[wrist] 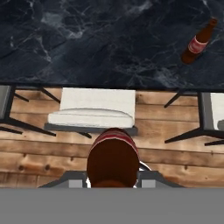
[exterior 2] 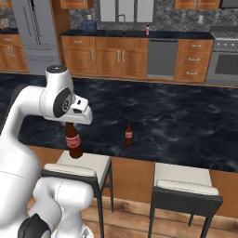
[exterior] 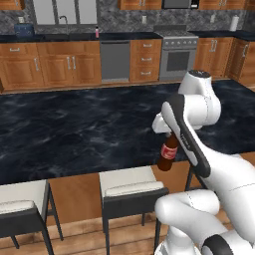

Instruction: Place the large bottle from the dining counter next to the other large bottle outside the sink, and place the small bottle from the dining counter next to the other small bottle inside the sink.

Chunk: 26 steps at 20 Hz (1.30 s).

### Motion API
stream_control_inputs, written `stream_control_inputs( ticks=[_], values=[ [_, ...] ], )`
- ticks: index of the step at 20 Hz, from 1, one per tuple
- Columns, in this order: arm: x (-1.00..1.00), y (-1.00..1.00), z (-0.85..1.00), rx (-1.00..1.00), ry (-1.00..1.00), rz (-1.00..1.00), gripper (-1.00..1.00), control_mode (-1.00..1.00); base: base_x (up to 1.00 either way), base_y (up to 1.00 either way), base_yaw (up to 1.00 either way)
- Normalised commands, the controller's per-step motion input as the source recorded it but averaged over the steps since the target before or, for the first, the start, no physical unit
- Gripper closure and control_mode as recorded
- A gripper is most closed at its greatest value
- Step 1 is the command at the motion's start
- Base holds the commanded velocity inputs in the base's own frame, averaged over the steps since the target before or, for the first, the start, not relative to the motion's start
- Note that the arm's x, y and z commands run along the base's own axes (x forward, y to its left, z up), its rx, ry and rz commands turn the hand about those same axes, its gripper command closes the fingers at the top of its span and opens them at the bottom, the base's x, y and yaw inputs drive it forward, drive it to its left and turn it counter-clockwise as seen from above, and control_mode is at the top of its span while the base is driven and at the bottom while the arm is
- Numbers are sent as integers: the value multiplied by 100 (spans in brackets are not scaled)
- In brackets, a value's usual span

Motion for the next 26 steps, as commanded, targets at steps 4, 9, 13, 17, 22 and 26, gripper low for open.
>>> stream_control_inputs(
  ticks=[4,9,13,17,22,26],
  values=[
    [-19,-15,10,0,0,0,100,-100,0,0,0],
    [-11,-9,29,0,0,0,100,-100,0,0,0],
    [-4,-4,21,0,0,0,100,-100,0,0,0],
    [-6,0,15,0,0,0,100,-100,0,0,0],
    [-5,0,0,0,0,0,100,-100,0,0,0],
    [0,0,0,0,0,0,100,-100,0,0,0]
  ],
)
